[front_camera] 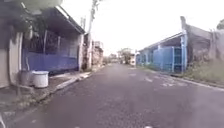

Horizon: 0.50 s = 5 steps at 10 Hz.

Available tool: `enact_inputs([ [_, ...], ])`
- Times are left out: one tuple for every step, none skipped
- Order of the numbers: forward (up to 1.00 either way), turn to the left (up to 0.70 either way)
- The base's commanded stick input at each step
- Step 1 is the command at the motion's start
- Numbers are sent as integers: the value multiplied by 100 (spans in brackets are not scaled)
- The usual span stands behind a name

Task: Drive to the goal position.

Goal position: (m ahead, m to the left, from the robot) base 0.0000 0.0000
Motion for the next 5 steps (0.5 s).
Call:
enact_inputs([
  [100,0],
  [100,0],
  [100,0],
  [100,0],
  [100,0],
])
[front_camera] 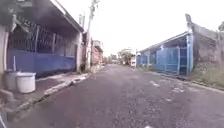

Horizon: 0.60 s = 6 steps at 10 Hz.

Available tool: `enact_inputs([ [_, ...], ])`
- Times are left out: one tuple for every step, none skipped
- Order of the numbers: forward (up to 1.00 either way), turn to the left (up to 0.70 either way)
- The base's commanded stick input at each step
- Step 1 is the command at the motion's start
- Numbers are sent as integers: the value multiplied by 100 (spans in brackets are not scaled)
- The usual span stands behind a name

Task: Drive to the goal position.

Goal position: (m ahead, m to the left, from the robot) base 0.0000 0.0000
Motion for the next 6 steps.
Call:
enact_inputs([
  [100,0],
  [94,0],
  [83,0],
  [73,0],
  [63,0],
  [52,0],
])
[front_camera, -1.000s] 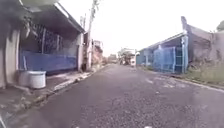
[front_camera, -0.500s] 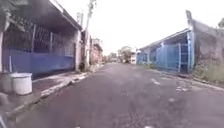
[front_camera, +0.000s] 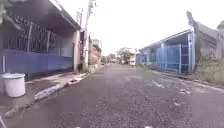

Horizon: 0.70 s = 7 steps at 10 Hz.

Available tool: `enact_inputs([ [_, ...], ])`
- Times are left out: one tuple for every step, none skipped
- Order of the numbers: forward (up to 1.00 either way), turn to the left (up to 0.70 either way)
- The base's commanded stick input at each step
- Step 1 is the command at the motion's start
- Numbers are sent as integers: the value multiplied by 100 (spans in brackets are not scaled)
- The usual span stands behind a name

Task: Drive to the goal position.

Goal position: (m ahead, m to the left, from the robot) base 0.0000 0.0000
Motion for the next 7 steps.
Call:
enact_inputs([
  [42,0],
  [32,0],
  [21,0],
  [11,0],
  [1,0],
  [0,0],
  [0,0],
])
